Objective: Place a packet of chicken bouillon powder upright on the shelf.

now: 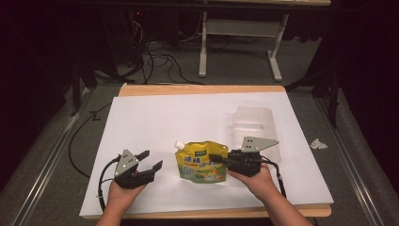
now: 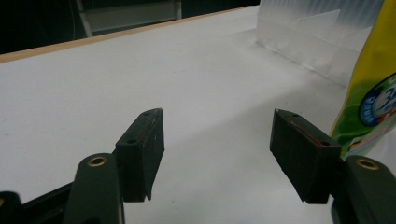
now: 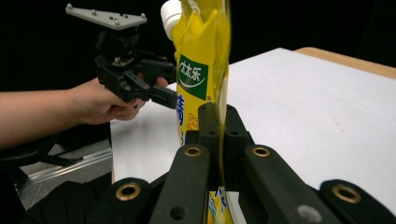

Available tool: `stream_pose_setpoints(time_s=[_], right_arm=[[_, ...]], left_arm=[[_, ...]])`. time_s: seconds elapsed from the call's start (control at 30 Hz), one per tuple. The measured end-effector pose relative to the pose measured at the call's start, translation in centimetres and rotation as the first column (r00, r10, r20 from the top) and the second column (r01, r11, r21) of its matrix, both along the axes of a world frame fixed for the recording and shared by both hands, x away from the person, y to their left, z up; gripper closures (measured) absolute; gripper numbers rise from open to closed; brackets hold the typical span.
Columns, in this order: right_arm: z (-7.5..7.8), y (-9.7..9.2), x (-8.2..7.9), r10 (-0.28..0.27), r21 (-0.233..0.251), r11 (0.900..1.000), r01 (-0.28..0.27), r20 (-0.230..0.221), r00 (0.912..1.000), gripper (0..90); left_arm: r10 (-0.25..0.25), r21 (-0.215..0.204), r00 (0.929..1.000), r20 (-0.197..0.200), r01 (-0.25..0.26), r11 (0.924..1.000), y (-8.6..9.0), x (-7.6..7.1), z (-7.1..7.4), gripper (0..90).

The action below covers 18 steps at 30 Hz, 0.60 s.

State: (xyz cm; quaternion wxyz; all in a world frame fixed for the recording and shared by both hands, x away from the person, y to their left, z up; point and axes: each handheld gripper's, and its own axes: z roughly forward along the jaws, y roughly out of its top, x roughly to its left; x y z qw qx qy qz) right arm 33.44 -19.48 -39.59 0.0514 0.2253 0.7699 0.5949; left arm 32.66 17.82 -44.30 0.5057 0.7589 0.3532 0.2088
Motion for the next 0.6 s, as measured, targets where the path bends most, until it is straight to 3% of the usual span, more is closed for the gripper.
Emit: stream_pose_setpoints(time_s=[0.23, 0.6], right_arm=[[0.8, -0.5, -0.6, -0.034, 0.010, 0.9994, 0.033, 0.044, 0.9984, 90.0], [2.0, -1.6, -1.0, -0.090, 0.036, 0.9955, 0.087, 0.087, 0.9921, 90.0]], left_arm=[[-0.002, 0.010, 1.0000, 0.006, 0.002, 0.9999, -0.1, 0.0, -0.1, 34.1], [0.005, -0.009, 0.9998, 0.018, -0.004, 0.9999, 0.0, -0.1, 0.0, 31.0]])
